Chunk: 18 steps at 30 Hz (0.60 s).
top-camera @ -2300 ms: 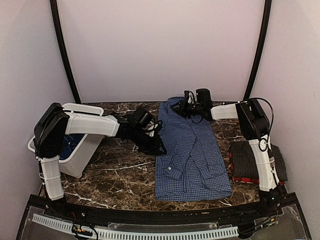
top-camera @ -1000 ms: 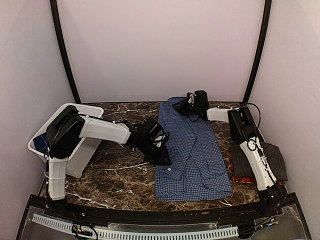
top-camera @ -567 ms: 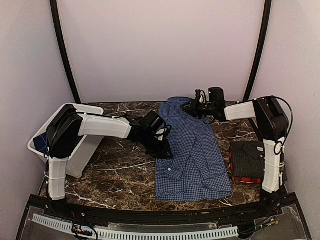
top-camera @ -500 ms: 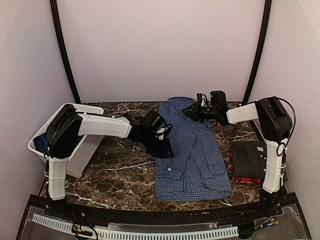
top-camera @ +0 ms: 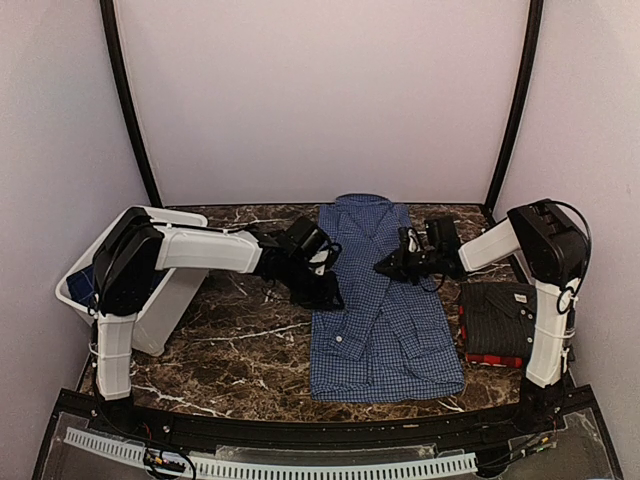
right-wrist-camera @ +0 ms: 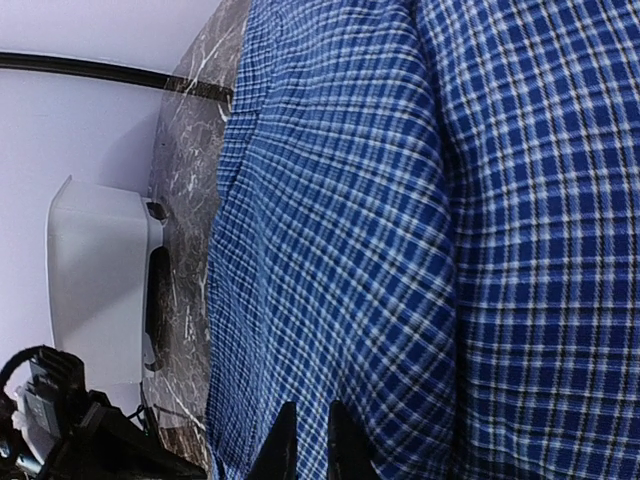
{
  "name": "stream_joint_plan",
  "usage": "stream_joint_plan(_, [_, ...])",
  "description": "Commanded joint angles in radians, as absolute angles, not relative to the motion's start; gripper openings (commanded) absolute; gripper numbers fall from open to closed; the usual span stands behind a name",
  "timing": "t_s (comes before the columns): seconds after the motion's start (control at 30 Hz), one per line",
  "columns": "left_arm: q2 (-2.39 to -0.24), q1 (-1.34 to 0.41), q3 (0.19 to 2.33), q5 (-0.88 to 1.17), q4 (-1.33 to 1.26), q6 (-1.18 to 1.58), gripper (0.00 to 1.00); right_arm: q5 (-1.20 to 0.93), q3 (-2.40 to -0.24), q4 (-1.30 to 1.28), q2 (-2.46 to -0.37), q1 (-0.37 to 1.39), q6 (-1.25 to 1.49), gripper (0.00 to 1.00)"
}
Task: Fold and stack the long sleeve shirts
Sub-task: Adjust the sleeve of the rectangle-folded shirt.
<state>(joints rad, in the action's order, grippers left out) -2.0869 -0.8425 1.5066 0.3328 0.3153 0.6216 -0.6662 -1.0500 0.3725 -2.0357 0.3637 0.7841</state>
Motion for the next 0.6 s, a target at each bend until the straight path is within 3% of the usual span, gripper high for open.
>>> stream_joint_plan(0.0, [-2.048,-0.808,1.515,0.252,0.337,0.624,0.26,-0.621,-1.032,0.346,-2.025,0.35,0.718,0.09])
stream_joint_plan(0.37, [-2.017,-0.725,1.392,0.188,0.243,0.628,0.26,-0.606,-1.037,0.298,-2.0,0.344,0.667,0.09])
stream_joint_plan(0.57, [-2.053,-0.71,1.417,0.214,0.21,0.604,0.27,-0.596,-1.064,0.231,-1.938,0.345,0.624,0.18])
